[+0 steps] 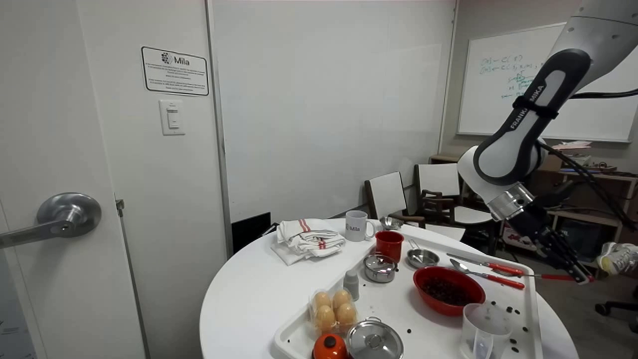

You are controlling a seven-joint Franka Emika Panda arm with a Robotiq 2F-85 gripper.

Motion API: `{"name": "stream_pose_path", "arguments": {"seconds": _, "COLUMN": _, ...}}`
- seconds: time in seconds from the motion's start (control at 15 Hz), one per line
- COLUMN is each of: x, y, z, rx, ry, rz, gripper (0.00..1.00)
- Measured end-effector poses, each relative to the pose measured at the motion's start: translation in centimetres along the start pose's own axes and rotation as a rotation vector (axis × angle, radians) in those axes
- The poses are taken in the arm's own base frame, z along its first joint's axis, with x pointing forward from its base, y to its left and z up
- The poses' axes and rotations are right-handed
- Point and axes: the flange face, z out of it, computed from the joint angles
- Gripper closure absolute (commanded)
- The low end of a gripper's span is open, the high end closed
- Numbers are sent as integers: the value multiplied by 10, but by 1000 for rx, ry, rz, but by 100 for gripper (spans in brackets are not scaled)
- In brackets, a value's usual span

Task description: Use the fork to mix the contents in the bowl

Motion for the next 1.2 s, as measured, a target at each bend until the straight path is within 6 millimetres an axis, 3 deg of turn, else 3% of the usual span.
{"name": "stream_pose_path", "arguments": {"seconds": 0.53, "x": 12, "y": -23, "z": -27, "rx": -30, "ry": 83, "rz": -23, "gripper": 91}}
{"name": "stream_pose_path", "arguments": {"seconds": 0.87, "x": 44, "y": -22, "z": -50, "rx": -32, "ry": 132, "rz": 38, "gripper": 91}}
{"name": "stream_pose_path", "arguments": {"seconds": 1.2, "x": 77, "y": -19, "z": -54, "rx": -35, "ry": 124, "rz": 63, "gripper": 92}}
